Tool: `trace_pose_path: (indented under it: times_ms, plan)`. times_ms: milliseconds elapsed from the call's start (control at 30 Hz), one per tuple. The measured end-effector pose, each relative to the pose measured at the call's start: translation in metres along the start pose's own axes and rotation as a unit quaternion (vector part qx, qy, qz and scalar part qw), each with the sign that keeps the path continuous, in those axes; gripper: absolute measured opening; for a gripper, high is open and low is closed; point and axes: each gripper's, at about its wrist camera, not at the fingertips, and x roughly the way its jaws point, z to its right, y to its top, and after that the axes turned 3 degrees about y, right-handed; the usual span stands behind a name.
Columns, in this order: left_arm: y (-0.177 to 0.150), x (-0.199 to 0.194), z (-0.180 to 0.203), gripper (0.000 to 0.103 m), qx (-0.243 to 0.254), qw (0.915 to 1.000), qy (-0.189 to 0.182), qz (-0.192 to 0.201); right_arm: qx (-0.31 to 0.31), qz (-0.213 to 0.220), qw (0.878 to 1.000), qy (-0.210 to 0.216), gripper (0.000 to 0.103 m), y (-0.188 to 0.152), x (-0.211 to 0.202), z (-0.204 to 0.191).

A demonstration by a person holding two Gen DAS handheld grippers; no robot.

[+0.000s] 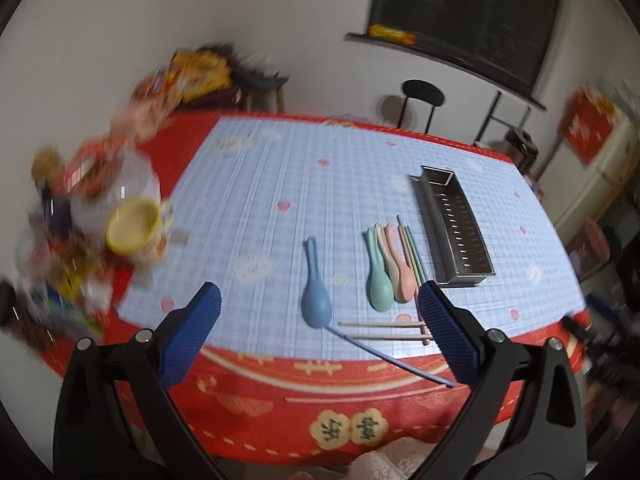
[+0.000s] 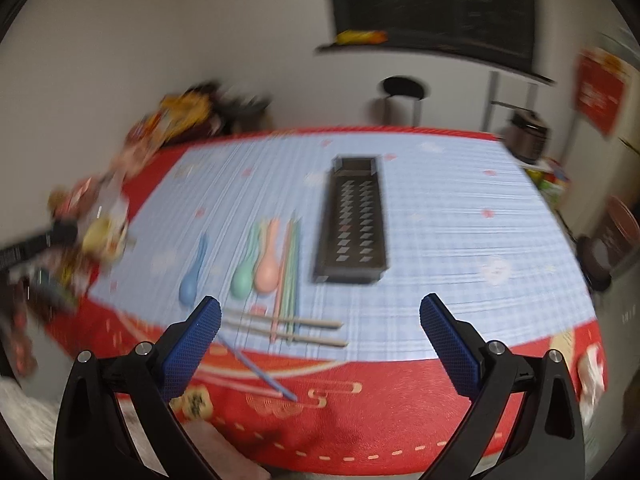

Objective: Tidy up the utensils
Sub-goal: 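Move the right tool to the blue chopstick and close on it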

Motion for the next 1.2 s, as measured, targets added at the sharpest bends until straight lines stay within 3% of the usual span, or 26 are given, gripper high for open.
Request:
trace_pose_path:
  times_ms: [100, 233, 400, 500, 600, 767, 967, 1200]
  plan:
    - [-0.011, 0.006, -0.018, 0.097, -0.053, 0.9986, 0.001, -0.011, -0.065, -0.024, 0.997, 0.032, 0.098, -0.008, 0.022, -0.013]
    - [-0.029, 0.01, -0.021, 0.097, -0.04, 0.9987, 0.028, -0.011, -0.136, -0.064, 0.984, 0.092, 0.096, -0.022, 0.052, -0.029]
    - [-0.054, 0.019, -0.018, 0.097, -0.026, 0.9979, 0.05, -0.031, -0.174, -0.123, 0.965, 0.151, 0.076, -0.034, 0.088, -0.044]
    - [-0.068, 0.021, -0.021, 0.097, -0.043, 0.9966, 0.061, -0.035, -0.173, -0.156, 0.957, 0.175, 0.072, -0.038, 0.107, -0.05]
    - [-0.081, 0.025, -0.024, 0.097, -0.055, 0.9955, 0.064, -0.044, -0.172, -0.172, 0.952, 0.187, 0.066, -0.041, 0.116, -0.054]
    - [-0.091, 0.048, -0.025, 0.097, -0.048, 0.9923, 0.068, -0.092, -0.173, -0.185, 0.947, 0.198, 0.059, -0.049, 0.127, -0.059]
    - [-0.091, 0.076, -0.025, 0.097, -0.044, 0.9908, 0.037, -0.122, -0.174, -0.206, 0.943, 0.193, 0.049, -0.052, 0.145, -0.067]
    - [-0.094, 0.104, -0.019, 0.096, -0.036, 0.9858, 0.029, -0.161, -0.196, -0.239, 0.933, 0.186, 0.037, -0.055, 0.174, -0.08]
